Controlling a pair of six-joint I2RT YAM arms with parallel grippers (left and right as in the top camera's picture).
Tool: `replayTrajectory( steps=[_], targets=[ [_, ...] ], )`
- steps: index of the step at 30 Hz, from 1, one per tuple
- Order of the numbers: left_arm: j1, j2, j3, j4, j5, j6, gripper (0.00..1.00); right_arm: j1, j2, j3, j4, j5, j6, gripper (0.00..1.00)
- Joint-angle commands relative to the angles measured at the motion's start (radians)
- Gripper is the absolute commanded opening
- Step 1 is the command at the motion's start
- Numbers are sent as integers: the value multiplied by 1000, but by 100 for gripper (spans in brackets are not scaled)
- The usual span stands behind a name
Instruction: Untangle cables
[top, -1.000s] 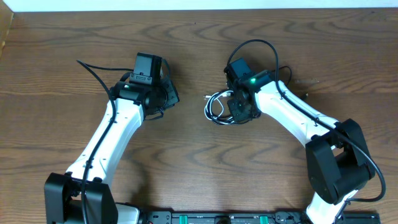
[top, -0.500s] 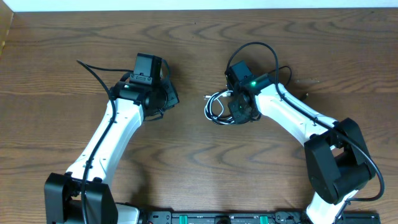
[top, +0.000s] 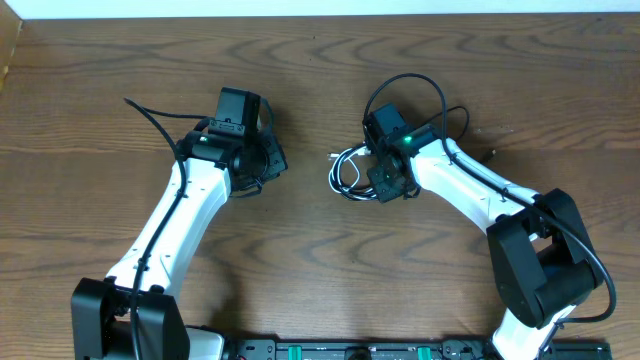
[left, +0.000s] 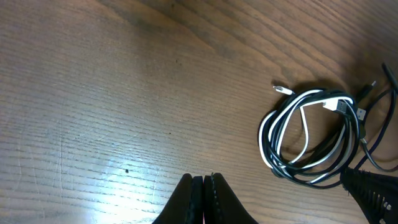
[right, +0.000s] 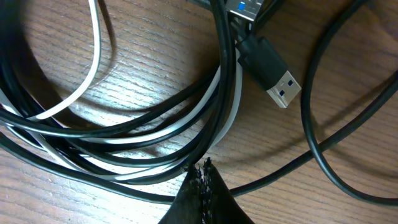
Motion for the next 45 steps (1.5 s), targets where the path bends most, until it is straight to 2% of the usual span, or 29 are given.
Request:
replayTrajectory(
  steps=[1,20,24,34,45],
  targets=[
    [2,6,-14,-4,6,-5,9,-4,6,-4,2,-3,-14,1],
    [2,6,-14,-29,6,-5,9,-13,23,-5,36,-19,-45,1],
    [2,6,-14,-29,6,-5,9,-14,23,-5,45,-63,-105,1],
    [2,6,-14,-28,5,-5,9,-55,23,-3,66,-108,-138,1],
    [2,6,-14,-29,5,-5,9,-63,32,-1,69,-130,-138,1]
  ],
)
